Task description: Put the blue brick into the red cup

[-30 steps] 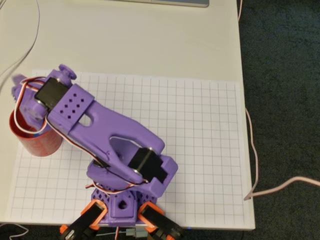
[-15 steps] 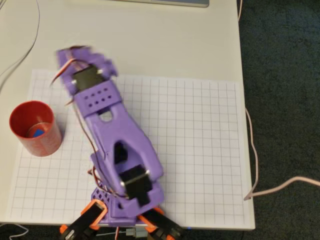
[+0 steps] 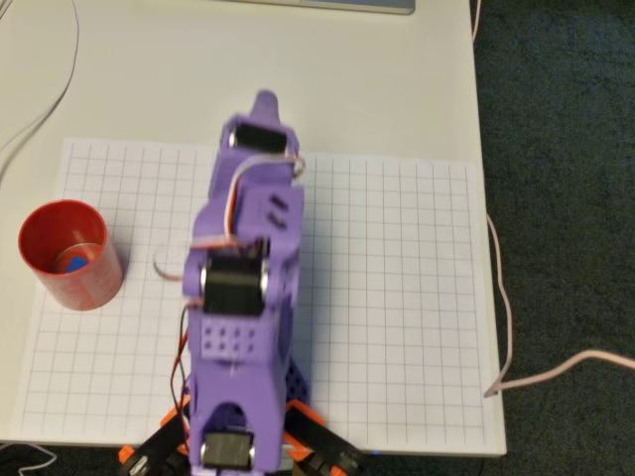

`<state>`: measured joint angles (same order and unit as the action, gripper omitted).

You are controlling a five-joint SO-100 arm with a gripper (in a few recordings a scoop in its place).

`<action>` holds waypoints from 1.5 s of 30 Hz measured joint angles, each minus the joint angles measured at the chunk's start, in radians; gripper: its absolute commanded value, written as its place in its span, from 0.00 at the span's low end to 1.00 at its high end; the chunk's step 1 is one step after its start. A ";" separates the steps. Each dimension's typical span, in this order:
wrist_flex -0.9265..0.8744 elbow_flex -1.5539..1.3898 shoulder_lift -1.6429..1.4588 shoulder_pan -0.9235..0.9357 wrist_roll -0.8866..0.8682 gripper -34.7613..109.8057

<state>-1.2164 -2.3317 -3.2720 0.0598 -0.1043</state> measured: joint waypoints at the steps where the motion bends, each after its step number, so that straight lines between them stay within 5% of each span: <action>1: -0.011 -0.020 -0.014 0.006 0.006 0.24; 15: -0.005 -0.686 -0.023 -0.038 0.100 0.24; 45: -0.005 -0.701 -0.026 -0.028 0.092 0.24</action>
<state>-1.2210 -3.0327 -3.2981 0.0322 -0.0123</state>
